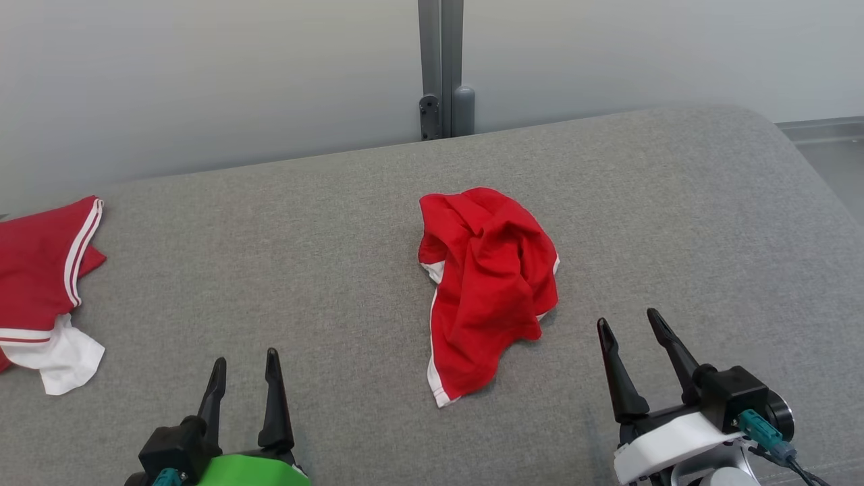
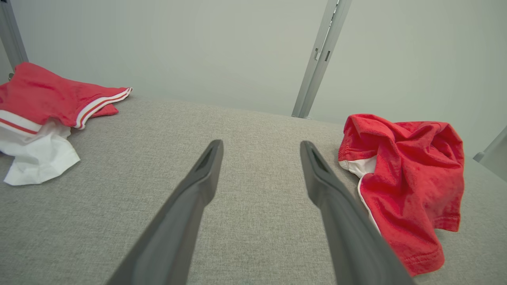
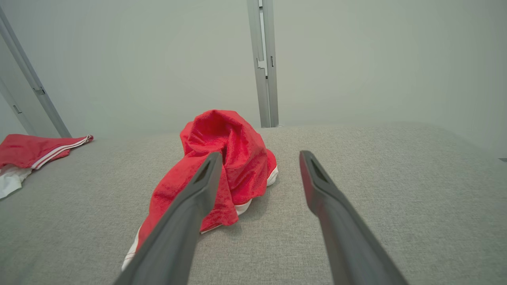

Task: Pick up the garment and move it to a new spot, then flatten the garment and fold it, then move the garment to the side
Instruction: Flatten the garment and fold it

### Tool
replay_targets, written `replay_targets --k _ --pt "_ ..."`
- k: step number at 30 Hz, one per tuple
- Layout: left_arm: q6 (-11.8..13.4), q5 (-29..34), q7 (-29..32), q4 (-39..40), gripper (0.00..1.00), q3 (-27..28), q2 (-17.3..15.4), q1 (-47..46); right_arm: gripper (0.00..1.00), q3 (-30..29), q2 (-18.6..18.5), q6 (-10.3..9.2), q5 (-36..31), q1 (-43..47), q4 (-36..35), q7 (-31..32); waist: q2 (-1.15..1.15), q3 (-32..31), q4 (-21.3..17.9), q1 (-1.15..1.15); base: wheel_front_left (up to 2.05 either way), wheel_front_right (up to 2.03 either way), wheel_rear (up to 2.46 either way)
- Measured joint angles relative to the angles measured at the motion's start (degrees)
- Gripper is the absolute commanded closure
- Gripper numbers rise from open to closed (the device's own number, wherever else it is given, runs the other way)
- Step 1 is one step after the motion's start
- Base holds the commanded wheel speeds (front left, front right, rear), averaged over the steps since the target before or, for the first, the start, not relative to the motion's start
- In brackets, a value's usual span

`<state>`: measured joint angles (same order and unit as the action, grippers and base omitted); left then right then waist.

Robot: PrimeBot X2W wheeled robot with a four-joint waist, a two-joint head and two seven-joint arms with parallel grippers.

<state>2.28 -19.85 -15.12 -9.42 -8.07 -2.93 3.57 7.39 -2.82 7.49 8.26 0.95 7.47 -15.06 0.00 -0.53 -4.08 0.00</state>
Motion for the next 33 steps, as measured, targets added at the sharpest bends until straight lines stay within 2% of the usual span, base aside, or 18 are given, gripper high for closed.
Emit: replay_targets --k 7,16,24,25,26,28,29,30,33 --pt "0.07 -0.60 -0.01 -0.22 0.00 -1.74 0.05 -0.07 0.00 4.55 -0.01 0.00 -1.44 -0.19 4.04 0.00 0.00 0.64 2.17 0.00 0.00 0.00 0.00" --pt "0.29 -0.76 0.00 -0.15 0.00 -3.61 0.09 -1.70 0.00 10.80 0.03 0.00 -3.97 -8.09 15.72 0.00 0.00 3.16 7.58 0.00 0.00 0.00 0.00" --pt "0.74 -1.12 -0.01 -0.20 0.00 -4.55 0.09 -2.61 0.00 8.88 0.01 0.00 -6.69 -14.06 28.40 0.00 0.00 5.56 13.17 0.00 0.00 0.00 0.00" --pt "0.75 -1.14 0.00 -0.19 0.00 -4.58 0.09 -2.67 0.16 8.62 0.02 0.00 -6.99 -14.72 29.58 0.00 0.00 5.85 13.84 0.00 0.00 0.00 0.00" --pt "0.76 -1.18 0.00 -0.19 0.00 -4.59 0.09 -2.71 0.48 8.60 0.02 0.00 -7.16 -15.18 30.45 0.00 0.00 6.09 14.41 0.00 0.00 0.00 0.00" --pt "0.77 -1.18 0.00 -0.16 0.00 -4.52 0.09 -2.72 0.71 8.67 0.02 0.00 -7.16 -15.79 31.59 0.00 0.00 6.53 15.36 0.00 0.00 0.00 0.00" --pt "0.77 -1.19 -0.01 -0.16 0.00 -4.50 0.09 -2.72 0.91 8.66 0.03 0.00 -7.17 -16.14 32.06 0.00 0.00 6.75 15.76 0.00 0.00 0.00 0.00" --pt "0.79 -1.19 -0.01 -0.16 0.00 -4.46 0.09 -2.73 1.00 8.66 0.04 0.00 -7.15 -16.59 32.08 0.00 0.00 6.99 16.11 0.00 0.00 0.00 0.00" --pt "1.03 -1.20 -0.01 -0.13 0.00 -4.13 0.09 -2.74 1.00 8.92 0.03 0.00 -5.70 -17.57 29.76 0.00 0.00 7.52 16.44 0.00 0.00 0.00 0.00"
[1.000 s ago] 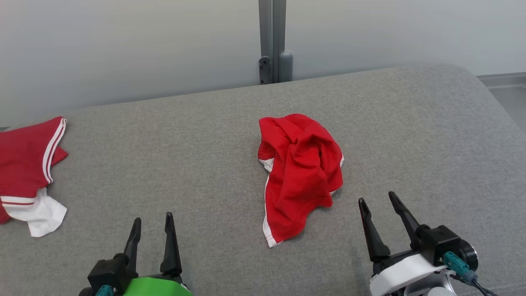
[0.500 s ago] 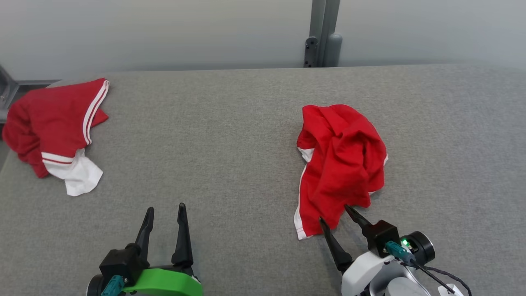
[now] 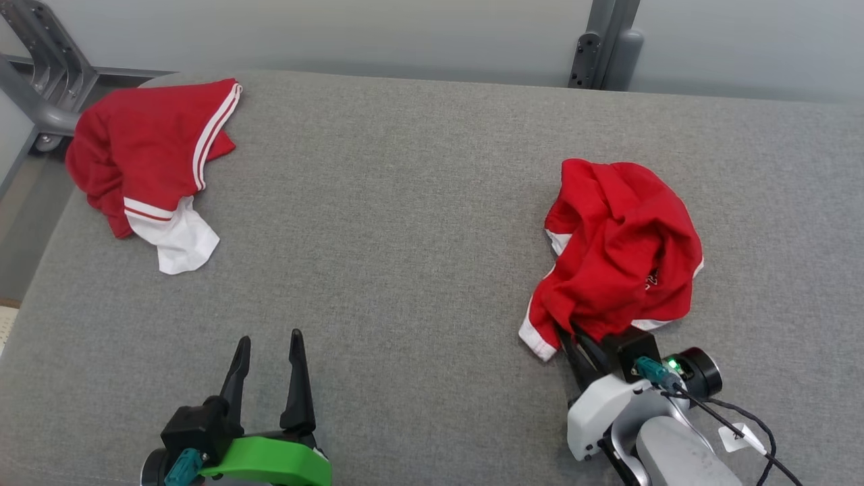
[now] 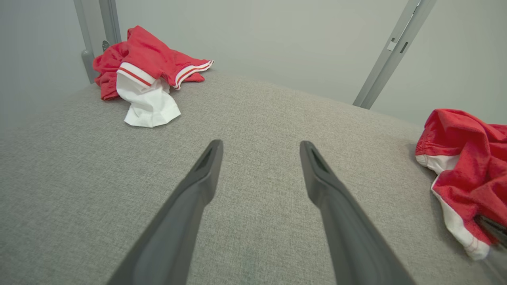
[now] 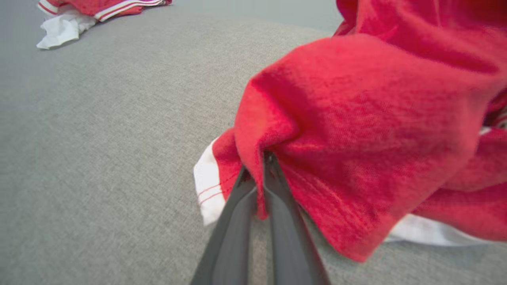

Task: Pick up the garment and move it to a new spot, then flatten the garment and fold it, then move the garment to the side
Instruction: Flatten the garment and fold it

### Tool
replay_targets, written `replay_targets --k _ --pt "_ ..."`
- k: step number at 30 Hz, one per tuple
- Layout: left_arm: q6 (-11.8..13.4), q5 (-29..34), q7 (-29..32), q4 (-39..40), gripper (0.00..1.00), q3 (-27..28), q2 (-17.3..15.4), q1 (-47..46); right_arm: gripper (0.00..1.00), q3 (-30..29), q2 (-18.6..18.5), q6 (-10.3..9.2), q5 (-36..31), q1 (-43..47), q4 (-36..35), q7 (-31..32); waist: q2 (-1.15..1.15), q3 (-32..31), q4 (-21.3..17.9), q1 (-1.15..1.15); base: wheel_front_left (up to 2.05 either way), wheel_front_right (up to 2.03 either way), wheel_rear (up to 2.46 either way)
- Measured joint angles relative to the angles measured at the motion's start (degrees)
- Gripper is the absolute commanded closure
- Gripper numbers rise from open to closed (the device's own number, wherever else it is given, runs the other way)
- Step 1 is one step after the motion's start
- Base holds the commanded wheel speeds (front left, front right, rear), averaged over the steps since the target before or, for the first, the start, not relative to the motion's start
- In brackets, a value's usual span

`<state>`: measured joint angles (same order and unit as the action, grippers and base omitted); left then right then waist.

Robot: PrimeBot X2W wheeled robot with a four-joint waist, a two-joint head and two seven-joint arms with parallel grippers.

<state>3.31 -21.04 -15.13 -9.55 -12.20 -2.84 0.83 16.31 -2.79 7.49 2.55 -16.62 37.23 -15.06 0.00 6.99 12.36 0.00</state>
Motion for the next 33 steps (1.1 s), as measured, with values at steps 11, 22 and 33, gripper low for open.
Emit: replay_targets --k 11,22,33 --pt "0.03 0.00 0.00 -0.44 0.00 -0.05 0.00 -0.08 1.00 11.82 0.01 0.00 8.33 -3.55 -17.71 0.00 0.00 -1.45 -2.70 0.00 0.00 0.00 0.00" --pt "-0.12 0.04 0.00 -0.48 0.00 0.77 0.00 0.01 1.00 4.31 0.05 0.01 11.82 -3.61 -26.29 0.00 0.00 -2.94 -4.04 0.00 0.00 0.00 0.00" --pt "-0.31 0.37 0.01 -0.13 0.00 0.82 0.00 -0.09 1.00 -14.22 -5.60 0.00 7.81 -1.36 -11.88 0.01 0.00 -0.63 -4.92 0.00 0.00 0.00 0.00"
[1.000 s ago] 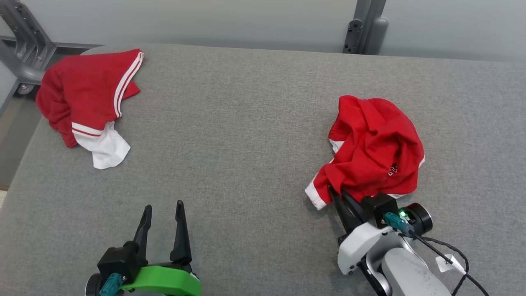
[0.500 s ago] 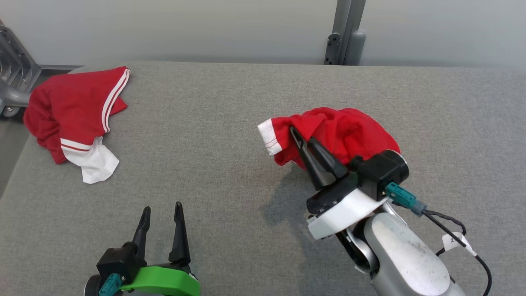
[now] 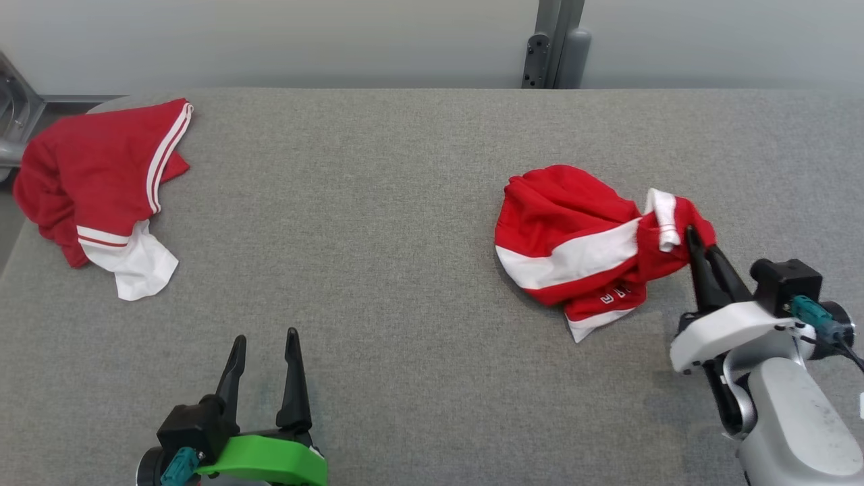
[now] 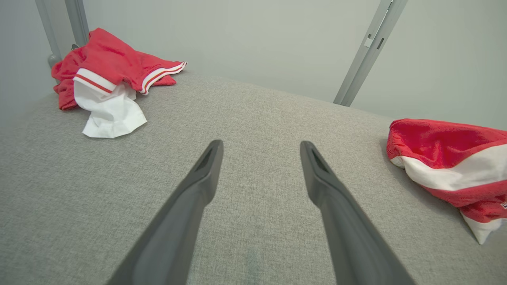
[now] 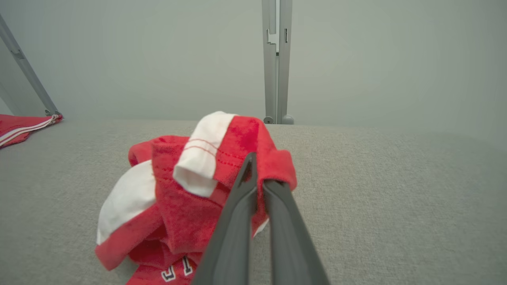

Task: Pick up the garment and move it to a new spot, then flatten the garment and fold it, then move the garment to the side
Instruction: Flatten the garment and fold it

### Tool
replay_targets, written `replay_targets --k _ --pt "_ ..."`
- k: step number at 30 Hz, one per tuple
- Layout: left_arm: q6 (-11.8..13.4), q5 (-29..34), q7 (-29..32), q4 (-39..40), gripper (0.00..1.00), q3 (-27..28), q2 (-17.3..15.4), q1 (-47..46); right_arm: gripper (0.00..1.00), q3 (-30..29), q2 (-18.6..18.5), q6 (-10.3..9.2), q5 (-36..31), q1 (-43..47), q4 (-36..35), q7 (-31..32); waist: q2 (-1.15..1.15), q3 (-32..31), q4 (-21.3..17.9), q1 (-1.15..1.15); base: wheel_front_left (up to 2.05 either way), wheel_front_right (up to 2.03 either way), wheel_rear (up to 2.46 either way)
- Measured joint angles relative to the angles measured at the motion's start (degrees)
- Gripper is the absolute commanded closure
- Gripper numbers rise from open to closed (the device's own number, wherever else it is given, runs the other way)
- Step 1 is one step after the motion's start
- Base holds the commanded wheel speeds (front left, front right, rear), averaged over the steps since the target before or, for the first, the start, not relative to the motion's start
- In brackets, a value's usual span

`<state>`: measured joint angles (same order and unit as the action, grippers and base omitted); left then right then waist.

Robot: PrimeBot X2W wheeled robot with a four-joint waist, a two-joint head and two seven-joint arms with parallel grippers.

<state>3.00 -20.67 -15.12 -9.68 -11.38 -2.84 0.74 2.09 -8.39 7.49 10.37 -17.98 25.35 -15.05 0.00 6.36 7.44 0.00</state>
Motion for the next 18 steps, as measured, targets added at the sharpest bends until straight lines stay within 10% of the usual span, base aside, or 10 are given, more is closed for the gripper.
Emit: replay_targets --k 10,13,14,18 --pt "-0.14 0.24 0.00 -0.04 0.00 -0.37 0.00 -1.36 1.00 -8.75 -3.60 0.00 -0.74 -1.43 10.16 -0.01 0.00 2.73 -1.22 0.00 0.00 0.00 0.00" --pt "-0.19 0.35 -0.01 -0.13 0.00 -0.26 0.00 -1.45 0.48 -9.72 -3.59 0.00 -0.81 -1.52 10.72 -0.01 0.00 3.06 -1.89 0.00 0.00 0.00 0.00" --pt "-0.23 0.47 -0.01 -0.20 0.00 -0.23 0.00 -1.46 0.00 -9.89 -3.44 0.01 -0.69 -1.53 10.57 -0.01 0.00 3.12 -2.17 0.00 0.00 0.00 0.00" --pt "-0.42 0.62 -0.01 -0.46 0.00 -0.31 0.01 -1.46 0.00 -10.54 -2.94 0.00 0.11 -0.94 9.10 -0.01 0.00 3.14 -3.58 0.00 0.00 0.00 0.00"
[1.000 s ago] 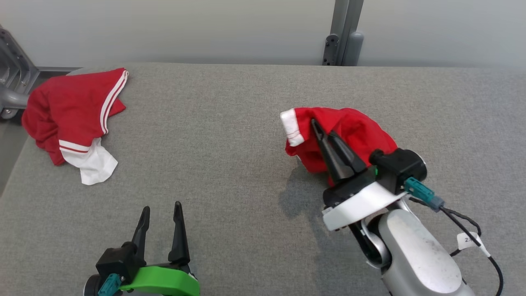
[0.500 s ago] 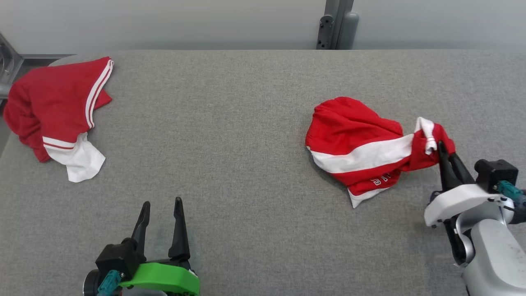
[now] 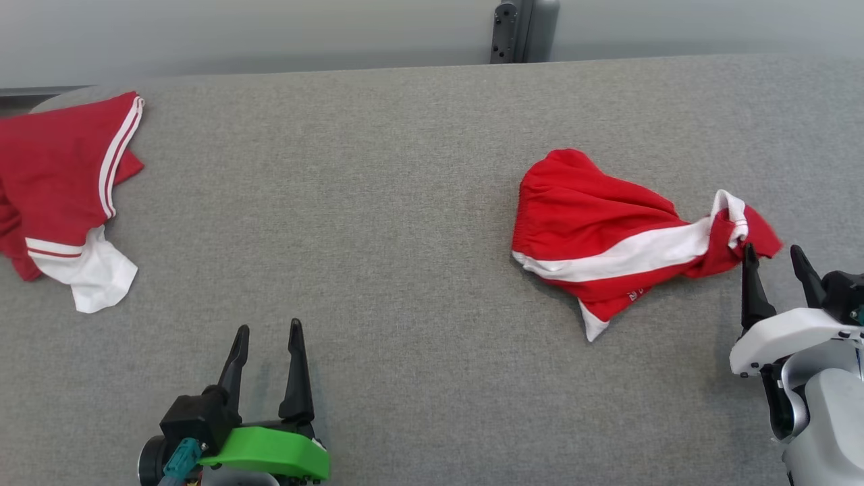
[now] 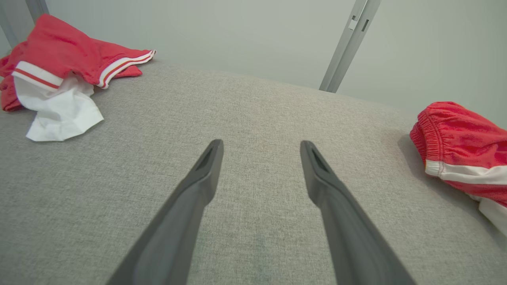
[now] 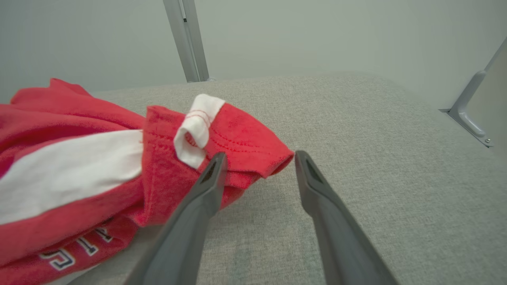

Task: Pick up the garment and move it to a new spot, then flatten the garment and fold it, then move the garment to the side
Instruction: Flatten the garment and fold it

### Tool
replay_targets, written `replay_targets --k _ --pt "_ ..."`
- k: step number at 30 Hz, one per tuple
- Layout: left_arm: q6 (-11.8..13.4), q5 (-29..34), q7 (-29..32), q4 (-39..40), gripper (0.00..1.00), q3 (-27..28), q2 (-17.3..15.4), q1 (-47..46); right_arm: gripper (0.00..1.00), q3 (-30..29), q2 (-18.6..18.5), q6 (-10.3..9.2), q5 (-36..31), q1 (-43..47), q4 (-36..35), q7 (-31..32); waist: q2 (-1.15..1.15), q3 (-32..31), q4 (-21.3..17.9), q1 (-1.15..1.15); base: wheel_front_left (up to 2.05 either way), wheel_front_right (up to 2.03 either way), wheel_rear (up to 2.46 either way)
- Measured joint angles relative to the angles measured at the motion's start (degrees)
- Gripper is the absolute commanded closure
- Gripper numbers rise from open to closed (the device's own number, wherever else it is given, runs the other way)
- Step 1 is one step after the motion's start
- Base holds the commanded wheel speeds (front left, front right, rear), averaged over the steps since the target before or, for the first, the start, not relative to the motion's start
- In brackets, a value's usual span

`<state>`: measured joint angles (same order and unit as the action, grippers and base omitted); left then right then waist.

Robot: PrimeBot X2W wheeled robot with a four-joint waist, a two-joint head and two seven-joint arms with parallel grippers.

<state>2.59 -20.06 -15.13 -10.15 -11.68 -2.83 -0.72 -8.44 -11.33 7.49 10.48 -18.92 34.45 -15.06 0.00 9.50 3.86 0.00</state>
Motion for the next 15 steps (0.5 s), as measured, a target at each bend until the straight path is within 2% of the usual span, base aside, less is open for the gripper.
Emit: replay_targets --k 9,15 --pt "-0.40 0.05 0.00 -0.38 0.00 -0.31 -0.01 0.12 0.00 -2.97 1.15 0.00 -0.27 5.32 -8.38 0.00 0.00 -1.22 -4.08 0.00 0.00 0.00 0.00" --pt "-1.34 0.91 0.00 -1.68 0.00 -2.02 -0.01 0.04 0.00 -2.11 4.37 0.00 -1.32 8.32 -15.44 0.00 0.00 -2.38 -6.70 0.00 0.00 0.00 0.00"
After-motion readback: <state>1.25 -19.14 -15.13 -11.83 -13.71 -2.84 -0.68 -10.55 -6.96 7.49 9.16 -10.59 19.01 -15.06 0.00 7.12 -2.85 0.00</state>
